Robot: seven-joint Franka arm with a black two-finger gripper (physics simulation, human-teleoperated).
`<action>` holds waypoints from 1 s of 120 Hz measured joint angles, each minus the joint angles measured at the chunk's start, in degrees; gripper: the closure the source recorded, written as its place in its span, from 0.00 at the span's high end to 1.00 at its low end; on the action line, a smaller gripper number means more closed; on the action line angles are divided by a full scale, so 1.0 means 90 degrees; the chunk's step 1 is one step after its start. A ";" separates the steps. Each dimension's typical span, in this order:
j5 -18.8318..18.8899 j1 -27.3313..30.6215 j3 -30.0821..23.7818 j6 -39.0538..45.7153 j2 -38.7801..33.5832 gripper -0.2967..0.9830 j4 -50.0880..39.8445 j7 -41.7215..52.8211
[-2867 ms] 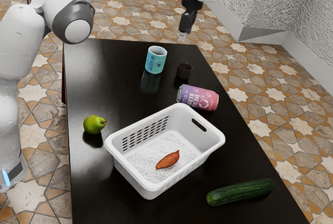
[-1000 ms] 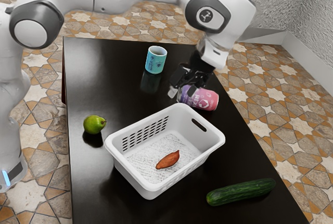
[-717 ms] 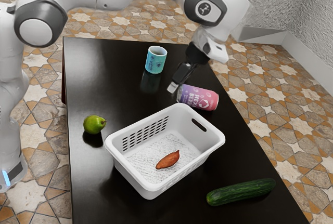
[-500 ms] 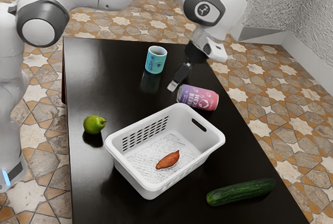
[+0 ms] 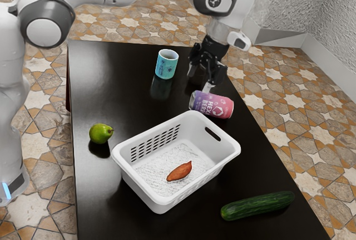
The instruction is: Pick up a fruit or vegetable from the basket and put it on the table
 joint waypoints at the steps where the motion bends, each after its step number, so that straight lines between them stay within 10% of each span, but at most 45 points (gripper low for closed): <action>1: -0.0008 -0.0003 0.0006 0.0017 -0.0036 0.77 -0.0013 -0.0051; 120: 0.0308 -0.0440 -0.1970 0.2884 -0.2266 0.77 -0.4056 -0.2900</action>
